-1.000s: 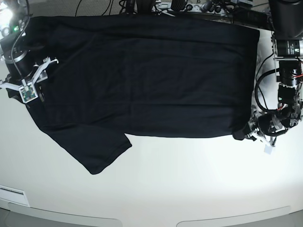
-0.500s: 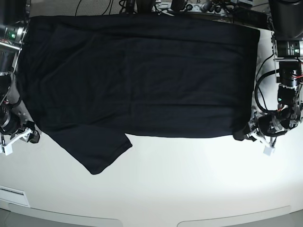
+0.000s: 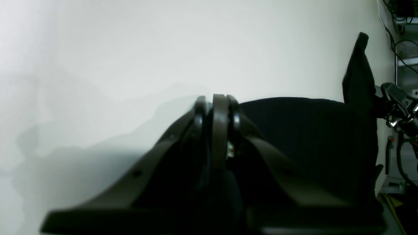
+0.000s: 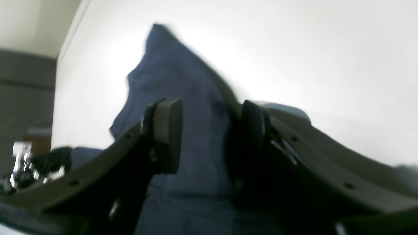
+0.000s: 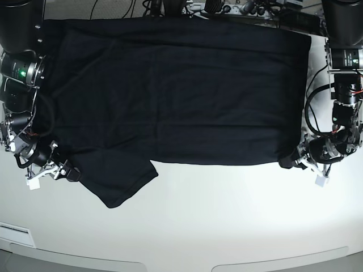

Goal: Fold the T-shirt properly
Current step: 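Lift the hem with both grippers and fold it over toward the collar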

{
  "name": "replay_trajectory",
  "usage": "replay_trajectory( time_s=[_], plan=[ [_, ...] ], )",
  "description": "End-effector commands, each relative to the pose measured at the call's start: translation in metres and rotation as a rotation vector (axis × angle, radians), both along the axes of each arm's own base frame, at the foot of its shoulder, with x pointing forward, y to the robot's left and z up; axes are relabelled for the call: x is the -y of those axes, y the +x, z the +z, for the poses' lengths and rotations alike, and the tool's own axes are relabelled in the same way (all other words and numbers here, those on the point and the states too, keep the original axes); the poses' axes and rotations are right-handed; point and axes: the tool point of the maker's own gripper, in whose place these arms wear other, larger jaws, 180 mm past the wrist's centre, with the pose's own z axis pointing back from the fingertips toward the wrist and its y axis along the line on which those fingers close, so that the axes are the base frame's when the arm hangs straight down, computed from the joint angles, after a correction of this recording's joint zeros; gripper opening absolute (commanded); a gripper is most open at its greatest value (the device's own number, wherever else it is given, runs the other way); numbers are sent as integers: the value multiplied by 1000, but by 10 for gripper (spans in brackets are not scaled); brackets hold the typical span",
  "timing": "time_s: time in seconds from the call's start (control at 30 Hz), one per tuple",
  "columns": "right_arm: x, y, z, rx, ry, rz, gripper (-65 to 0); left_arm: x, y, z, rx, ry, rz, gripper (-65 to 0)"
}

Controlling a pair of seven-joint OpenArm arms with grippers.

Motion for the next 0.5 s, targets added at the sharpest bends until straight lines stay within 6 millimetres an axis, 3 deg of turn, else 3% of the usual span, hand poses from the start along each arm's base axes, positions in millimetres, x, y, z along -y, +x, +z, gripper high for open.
replay_trajectory(
  time_s=[0.0,0.07,0.2,0.33,0.47],
  plan=[
    [5,7,12,26,-19,12,-339,-17,-20,-17,-111,97,-24,-650],
    [3,8,12,28,-18,14,-407,-17,-20,-17,-111,97,-24,-650],
    [6,14,25,66,-46,29,-650,-13,-18,-14,-82,94,-56,-650],
    [-1,16,39,91,-117,112,-650,-8,-12,-5,-41,84,-94,-650],
    [-23,8,38,94,-226,259,-650,-3,4,19,42,67,-143,-650]
  ],
)
